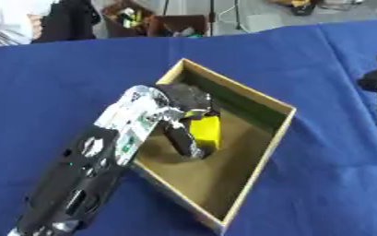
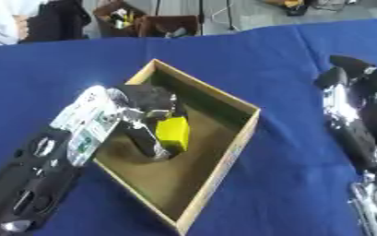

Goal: Pick up objects on the table and place them in the box.

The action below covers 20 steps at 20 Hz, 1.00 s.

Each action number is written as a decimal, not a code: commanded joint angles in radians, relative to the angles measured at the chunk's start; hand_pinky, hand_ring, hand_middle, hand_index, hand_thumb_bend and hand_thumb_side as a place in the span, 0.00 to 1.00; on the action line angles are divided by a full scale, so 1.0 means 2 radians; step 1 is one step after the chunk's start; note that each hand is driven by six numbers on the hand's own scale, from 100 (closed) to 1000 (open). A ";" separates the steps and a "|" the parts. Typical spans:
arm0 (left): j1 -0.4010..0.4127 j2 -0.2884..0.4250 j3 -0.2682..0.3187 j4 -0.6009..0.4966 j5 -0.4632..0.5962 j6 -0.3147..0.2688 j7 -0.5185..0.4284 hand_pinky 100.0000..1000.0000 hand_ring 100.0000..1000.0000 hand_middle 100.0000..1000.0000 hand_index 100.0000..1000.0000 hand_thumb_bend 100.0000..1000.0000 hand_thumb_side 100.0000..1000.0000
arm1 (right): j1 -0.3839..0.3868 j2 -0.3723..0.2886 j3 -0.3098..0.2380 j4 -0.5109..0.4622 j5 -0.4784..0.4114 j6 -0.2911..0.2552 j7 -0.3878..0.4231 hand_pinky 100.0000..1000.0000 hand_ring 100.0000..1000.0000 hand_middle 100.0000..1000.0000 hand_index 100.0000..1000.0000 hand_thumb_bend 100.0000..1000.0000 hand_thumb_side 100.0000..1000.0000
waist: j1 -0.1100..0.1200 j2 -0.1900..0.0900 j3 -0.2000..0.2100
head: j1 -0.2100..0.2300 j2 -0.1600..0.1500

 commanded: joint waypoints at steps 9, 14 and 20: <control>-0.008 0.003 0.002 -0.044 -0.040 -0.058 -0.057 0.68 0.84 0.99 1.00 0.12 1.00 | -0.004 0.000 -0.001 -0.005 -0.002 0.002 0.003 0.67 0.58 0.51 0.73 0.00 0.51 | -0.003 -0.009 0.002 | -0.002 -0.002; -0.006 0.008 0.009 -0.067 -0.075 -0.047 -0.022 0.80 0.93 1.00 1.00 0.20 1.00 | -0.004 0.000 -0.001 -0.005 -0.004 0.002 0.004 0.67 0.58 0.51 0.73 0.00 0.51 | -0.005 -0.012 0.004 | -0.003 0.000; 0.004 0.031 0.037 -0.143 -0.023 -0.027 0.027 0.69 0.85 0.89 1.00 0.00 0.95 | -0.003 0.000 -0.003 -0.005 -0.005 0.001 0.002 0.67 0.58 0.51 0.73 0.00 0.51 | -0.007 -0.016 0.010 | -0.010 0.004</control>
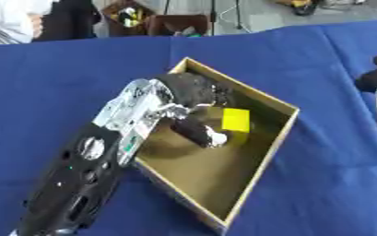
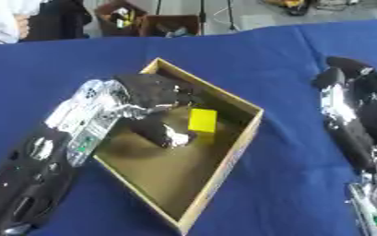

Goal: Pick up objects on the table and place them in the box.

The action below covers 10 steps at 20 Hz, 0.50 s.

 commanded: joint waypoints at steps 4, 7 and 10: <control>0.025 0.043 0.064 -0.148 0.123 0.076 0.122 0.46 0.66 0.68 0.85 0.00 0.84 | -0.003 -0.005 -0.006 -0.005 -0.006 -0.001 -0.004 0.67 0.58 0.51 0.73 0.00 0.51 | -0.006 -0.016 0.008 | -0.011 0.007; 0.056 0.053 0.087 -0.202 0.257 0.149 0.198 0.36 0.58 0.60 0.81 0.00 0.86 | -0.004 -0.005 -0.008 -0.005 -0.007 -0.003 -0.006 0.67 0.58 0.51 0.73 0.00 0.51 | -0.007 -0.016 0.012 | -0.016 0.009; 0.088 0.061 0.116 -0.253 0.391 0.199 0.274 0.24 0.48 0.50 0.74 0.00 0.85 | -0.004 -0.005 -0.010 -0.005 -0.007 -0.003 -0.009 0.67 0.58 0.51 0.73 0.00 0.51 | -0.009 -0.016 0.017 | -0.017 0.011</control>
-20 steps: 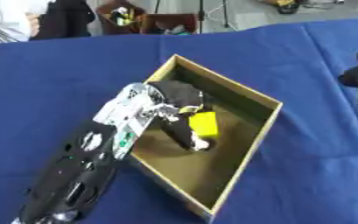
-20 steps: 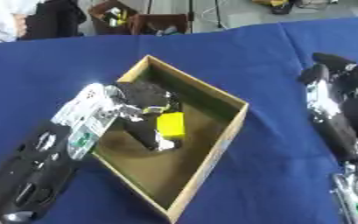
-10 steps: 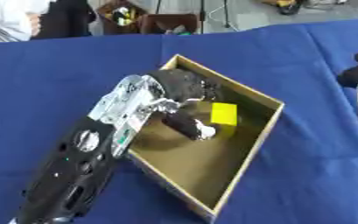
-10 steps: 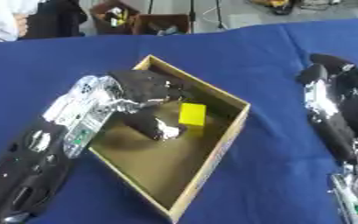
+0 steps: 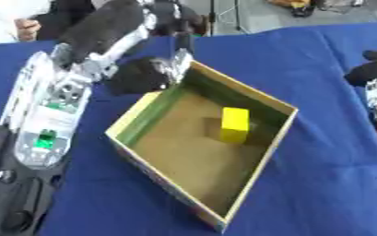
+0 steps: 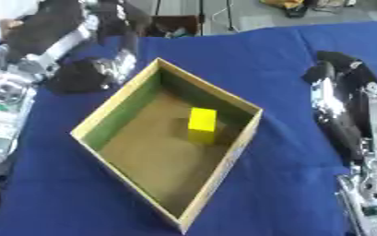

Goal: Pick up objects on the table and place them in the box.

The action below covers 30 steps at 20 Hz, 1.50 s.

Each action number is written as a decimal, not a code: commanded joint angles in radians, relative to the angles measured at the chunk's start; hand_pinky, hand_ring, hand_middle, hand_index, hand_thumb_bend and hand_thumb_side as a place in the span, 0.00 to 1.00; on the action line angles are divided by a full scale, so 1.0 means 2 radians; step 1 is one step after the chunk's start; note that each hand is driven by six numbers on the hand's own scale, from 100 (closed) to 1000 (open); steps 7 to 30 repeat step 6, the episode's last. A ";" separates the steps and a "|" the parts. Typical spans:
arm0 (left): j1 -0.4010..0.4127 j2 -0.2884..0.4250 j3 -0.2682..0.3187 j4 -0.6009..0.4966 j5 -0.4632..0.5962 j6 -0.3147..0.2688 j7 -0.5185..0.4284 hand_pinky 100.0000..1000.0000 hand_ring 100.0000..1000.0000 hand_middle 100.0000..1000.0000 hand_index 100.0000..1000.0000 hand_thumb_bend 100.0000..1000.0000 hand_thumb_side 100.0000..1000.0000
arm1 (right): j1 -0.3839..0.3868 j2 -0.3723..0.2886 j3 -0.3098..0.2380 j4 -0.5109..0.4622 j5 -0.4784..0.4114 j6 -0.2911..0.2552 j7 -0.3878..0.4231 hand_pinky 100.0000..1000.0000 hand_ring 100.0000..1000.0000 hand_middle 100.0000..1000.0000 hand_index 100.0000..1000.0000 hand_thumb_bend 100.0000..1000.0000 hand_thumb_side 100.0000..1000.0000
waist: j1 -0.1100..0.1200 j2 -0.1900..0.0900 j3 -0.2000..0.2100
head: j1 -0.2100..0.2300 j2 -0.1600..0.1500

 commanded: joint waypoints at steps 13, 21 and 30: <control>0.069 0.027 0.056 -0.084 0.274 -0.009 0.176 0.22 0.44 0.47 0.72 0.00 0.92 | -0.005 -0.004 -0.008 -0.005 -0.002 -0.003 -0.008 0.67 0.58 0.51 0.73 0.00 0.51 | -0.009 -0.009 0.008 | 0.001 0.004; 0.069 0.027 0.056 -0.084 0.274 -0.009 0.176 0.22 0.44 0.47 0.72 0.00 0.92 | -0.005 -0.004 -0.008 -0.005 -0.002 -0.003 -0.008 0.67 0.58 0.51 0.73 0.00 0.51 | -0.009 -0.009 0.008 | 0.001 0.004; 0.069 0.027 0.056 -0.084 0.274 -0.009 0.176 0.22 0.44 0.47 0.72 0.00 0.92 | -0.005 -0.004 -0.008 -0.005 -0.002 -0.003 -0.008 0.67 0.58 0.51 0.73 0.00 0.51 | -0.009 -0.009 0.008 | 0.001 0.004</control>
